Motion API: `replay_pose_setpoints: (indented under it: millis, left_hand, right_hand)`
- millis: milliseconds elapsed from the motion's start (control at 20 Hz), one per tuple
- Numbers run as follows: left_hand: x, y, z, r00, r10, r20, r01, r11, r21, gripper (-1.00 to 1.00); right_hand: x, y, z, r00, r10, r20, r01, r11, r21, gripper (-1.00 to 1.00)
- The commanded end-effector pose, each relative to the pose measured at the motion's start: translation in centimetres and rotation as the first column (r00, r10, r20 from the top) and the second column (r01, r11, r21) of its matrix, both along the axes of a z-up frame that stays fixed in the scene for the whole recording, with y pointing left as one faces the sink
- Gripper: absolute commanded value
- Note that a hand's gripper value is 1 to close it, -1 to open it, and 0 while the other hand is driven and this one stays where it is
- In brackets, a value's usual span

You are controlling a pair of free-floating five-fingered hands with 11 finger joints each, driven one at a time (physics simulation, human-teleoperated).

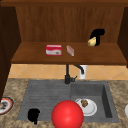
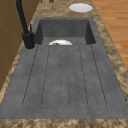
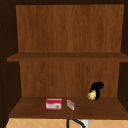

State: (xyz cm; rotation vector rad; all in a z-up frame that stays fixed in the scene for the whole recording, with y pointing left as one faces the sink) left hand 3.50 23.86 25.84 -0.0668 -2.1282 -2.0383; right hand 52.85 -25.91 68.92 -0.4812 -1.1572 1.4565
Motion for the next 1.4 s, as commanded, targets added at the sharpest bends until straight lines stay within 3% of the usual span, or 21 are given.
replay_pose_setpoints:
  millis: [0, 1050, 1350]
  left_hand:
    - [0.0, 0.0, 0.0, 1.0, 0.0, 0.0, 0.0, 1.0, 0.0, 0.0]
    - [0.0, 0.0, 0.0, 1.0, 0.0, 0.0, 0.0, 1.0, 0.0, 0.0]
    - [0.0, 0.0, 0.0, 1.0, 0.0, 0.0, 0.0, 1.0, 0.0, 0.0]
  right_hand:
    - [-3.1, -0.5, 0.0, 1.0, 0.0, 0.0, 0.0, 1.0, 0.029, 1.0]
    - [-19.9, -2.0, -2.6, 1.0, -0.003, 0.015, 0.003, 1.0, -0.001, 1.0]
    - [-24.9, -3.8, -3.6, 1.0, -0.003, 0.003, 0.003, 1.0, 0.031, 1.0]
